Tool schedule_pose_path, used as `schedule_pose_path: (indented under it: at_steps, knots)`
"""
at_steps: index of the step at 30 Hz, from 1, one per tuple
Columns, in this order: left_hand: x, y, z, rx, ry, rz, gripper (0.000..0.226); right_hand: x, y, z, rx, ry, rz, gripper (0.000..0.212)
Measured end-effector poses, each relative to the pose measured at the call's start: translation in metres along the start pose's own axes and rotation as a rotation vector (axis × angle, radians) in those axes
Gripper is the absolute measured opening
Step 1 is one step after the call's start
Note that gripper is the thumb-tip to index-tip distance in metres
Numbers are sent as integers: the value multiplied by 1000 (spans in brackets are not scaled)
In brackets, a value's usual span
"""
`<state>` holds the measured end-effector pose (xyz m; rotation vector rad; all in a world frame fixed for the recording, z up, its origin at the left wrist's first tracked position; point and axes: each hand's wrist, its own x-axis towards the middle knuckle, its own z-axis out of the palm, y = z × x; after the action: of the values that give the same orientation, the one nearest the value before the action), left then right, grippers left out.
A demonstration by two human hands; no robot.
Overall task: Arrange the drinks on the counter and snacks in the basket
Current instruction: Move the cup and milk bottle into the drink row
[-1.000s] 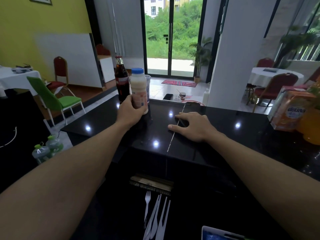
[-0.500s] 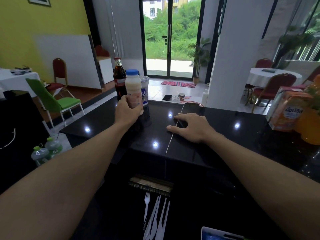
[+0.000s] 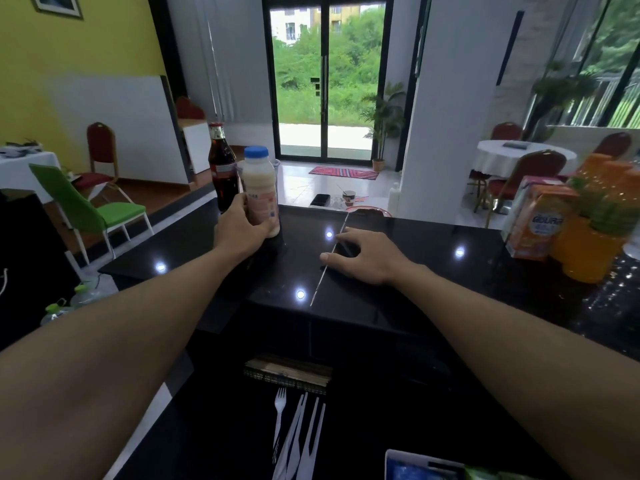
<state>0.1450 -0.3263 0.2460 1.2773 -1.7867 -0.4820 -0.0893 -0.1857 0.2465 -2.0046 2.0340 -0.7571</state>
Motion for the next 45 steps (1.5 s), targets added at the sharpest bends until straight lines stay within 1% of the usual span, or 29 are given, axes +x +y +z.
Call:
schedule_pose_path:
  at_steps: [3,7,10,16,19,26,30,35,45]
  knots:
    - [-3,12,5,-2,-22,20,67,-2,2,-7,12,-14,1,79]
    - [-11,32,19,-36,-41,32,63,-15,15,-24,-52,-21,-5,77]
    - [-19,48,34,-68,-54,42,62,-34,36,-42,-92,2,38,78]
    - [-35,88,67,-113,-151,95,61,-82,82,-82,-173,-4,137,83]
    - [-44,109,88,-131,-203,130,63,-108,102,-101,-200,-33,180,85]
    - [-61,152,130,-145,-268,177,62,-154,144,-129,-173,-55,261,95]
    - [-65,170,152,-171,-300,187,64,-161,155,-129,-189,-74,242,97]
    - [-68,189,179,-266,-395,233,66,-159,162,-129,-239,-75,204,102]
    - [-68,211,221,-317,-424,232,72,-156,164,-130,-253,-60,200,99]
